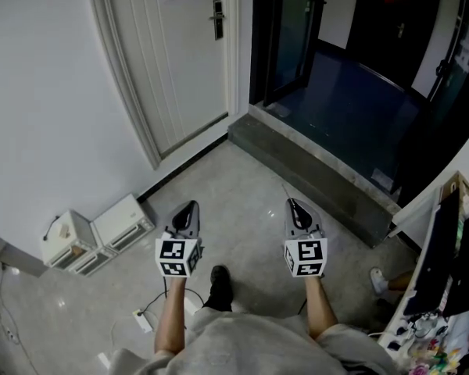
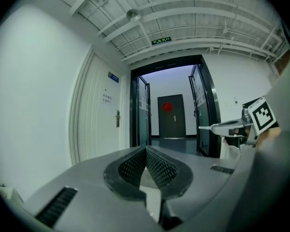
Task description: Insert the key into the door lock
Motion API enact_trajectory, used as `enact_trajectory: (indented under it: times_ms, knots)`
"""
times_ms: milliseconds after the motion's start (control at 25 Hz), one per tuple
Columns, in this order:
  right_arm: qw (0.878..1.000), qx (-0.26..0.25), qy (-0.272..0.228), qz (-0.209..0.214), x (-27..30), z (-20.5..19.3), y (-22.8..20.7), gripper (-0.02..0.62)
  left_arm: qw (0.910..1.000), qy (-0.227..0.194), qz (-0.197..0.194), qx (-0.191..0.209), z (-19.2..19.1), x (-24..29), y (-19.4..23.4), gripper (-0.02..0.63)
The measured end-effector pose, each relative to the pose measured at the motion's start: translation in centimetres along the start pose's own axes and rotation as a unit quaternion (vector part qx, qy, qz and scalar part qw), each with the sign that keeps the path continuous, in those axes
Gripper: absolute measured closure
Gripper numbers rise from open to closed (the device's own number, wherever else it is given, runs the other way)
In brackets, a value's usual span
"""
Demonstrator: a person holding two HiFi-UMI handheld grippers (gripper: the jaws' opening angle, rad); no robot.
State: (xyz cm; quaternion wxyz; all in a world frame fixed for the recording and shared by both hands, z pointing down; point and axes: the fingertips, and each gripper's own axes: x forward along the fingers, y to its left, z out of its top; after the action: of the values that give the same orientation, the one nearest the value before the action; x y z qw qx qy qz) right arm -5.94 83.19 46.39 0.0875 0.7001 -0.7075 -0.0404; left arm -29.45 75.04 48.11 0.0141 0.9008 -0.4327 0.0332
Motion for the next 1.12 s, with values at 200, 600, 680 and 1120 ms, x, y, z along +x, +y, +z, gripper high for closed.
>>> enact_trajectory:
  times_ms: [200,600,680,1120]
  knots:
    - [1.000,0.000,0.005,-0.003,4.6,-0.6,-1.4,0.566,1.0000,0.004,-0.006,-0.004,-0.5,4.7,1.9,0.589]
    - [1.000,-0.014,0.013,-0.007,22.8,0.0,-5.3,0.566,0.9994,0.003,-0.028,-0.018,0.0,23.1,9.5,0.589]
    - [1.000,-0.013,0.009,-0.009,27.1,1.1,-6.6,0.566,0.9993,0.002,-0.032,-0.017,1.1,27.4,11.2,0.589]
    - [1.000,-0.016,-0.004,0.013,47.8,3.6,-7.6,0.566,0.9999,-0.005,-0.013,-0.007,3.9,42.7,23.7,0.589]
